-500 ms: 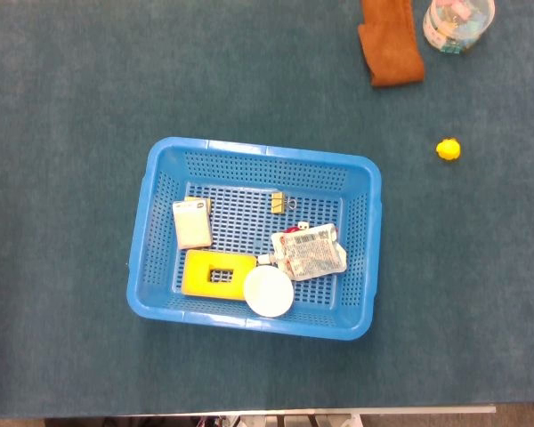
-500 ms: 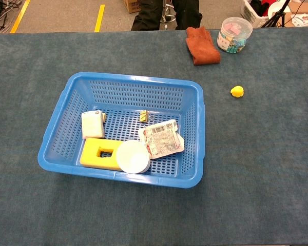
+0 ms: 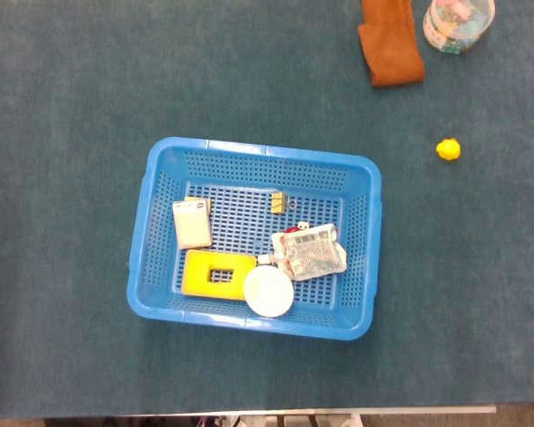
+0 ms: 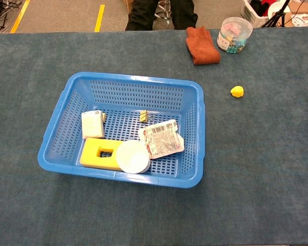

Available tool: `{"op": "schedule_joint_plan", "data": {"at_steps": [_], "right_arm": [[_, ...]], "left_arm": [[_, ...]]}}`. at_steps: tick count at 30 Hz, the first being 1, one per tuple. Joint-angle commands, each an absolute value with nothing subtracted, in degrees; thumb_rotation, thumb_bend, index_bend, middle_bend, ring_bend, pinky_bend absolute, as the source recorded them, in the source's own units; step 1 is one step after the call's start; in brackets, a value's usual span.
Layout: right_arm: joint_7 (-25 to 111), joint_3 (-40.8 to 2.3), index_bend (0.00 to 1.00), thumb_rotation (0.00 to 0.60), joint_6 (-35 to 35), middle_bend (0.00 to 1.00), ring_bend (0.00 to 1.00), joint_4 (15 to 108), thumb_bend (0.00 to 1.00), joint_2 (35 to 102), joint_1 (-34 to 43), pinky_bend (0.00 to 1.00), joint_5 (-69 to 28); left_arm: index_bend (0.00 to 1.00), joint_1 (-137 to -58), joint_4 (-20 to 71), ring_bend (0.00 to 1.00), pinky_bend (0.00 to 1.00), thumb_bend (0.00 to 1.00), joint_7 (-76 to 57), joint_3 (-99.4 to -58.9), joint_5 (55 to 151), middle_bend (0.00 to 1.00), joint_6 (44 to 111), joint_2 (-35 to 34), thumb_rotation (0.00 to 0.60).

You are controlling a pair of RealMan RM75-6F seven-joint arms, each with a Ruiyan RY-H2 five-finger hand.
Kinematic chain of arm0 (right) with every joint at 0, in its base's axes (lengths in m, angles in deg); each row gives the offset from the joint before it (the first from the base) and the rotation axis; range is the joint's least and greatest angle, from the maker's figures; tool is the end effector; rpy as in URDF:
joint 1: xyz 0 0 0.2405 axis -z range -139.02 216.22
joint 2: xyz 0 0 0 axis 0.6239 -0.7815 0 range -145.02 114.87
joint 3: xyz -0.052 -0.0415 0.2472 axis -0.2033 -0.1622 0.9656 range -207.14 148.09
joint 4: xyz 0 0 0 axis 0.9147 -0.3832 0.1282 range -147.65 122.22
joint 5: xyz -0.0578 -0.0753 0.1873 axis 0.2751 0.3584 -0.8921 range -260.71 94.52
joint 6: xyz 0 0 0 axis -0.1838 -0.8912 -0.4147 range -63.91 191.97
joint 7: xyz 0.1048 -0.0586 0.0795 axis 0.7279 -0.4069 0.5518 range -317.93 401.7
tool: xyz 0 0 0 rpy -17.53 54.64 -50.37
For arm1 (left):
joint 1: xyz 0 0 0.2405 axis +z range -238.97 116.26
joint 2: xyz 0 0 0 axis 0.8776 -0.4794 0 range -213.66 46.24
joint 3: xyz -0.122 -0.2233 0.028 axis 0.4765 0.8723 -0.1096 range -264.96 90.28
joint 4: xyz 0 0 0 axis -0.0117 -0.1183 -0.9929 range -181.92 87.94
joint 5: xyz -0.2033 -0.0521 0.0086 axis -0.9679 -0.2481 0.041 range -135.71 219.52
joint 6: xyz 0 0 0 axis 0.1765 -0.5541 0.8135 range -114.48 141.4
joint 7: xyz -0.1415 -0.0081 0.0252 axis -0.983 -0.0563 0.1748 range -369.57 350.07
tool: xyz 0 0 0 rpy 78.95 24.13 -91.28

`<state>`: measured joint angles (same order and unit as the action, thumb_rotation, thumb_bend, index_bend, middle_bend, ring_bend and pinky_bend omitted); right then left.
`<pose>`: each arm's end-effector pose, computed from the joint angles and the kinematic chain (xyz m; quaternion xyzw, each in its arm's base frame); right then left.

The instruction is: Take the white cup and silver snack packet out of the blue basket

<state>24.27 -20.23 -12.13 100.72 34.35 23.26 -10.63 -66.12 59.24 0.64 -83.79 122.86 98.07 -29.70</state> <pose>-0.2352 -0.2413 0.2046 0.6287 -0.3426 0.3432 0.6079 -0.2846 0.1792 0.1955 -0.5954 -0.3721 -0.3403 0.6255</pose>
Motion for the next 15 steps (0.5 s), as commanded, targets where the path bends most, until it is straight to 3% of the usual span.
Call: {"op": "schedule_joint_plan", "data": {"at_steps": [1,8,15], "right_arm": [[24.9,-20.3,0.29,0.600,-11.9,0.34,0.25,100.9,0.19,34.3,23.3,0.28,-10.6],[27.6,-20.6,0.29,0.600,-7.6,0.34,0.25,102.0,0.19,33.9,21.2,0.28,-8.5],[31.8,-19.1,0.29,0.600,0.8,0.34,0.25,104.1,0.19,32.9,15.4,0.28,-6.7]], "left_arm": [[0.29,-66.3,59.2,0.21,0.25,0.25,0.6,-83.8,122.8,0.30,97.8,-29.7,0.600],[0.29,-66.7,59.2,0.21,0.25,0.26,0.3,-83.1,122.0,0.30,97.7,-30.3,0.600],[0.29,-66.4,59.8,0.21,0.25,0.26,0.8,-82.8,120.8,0.30,98.1,-30.7,0.600]]}}
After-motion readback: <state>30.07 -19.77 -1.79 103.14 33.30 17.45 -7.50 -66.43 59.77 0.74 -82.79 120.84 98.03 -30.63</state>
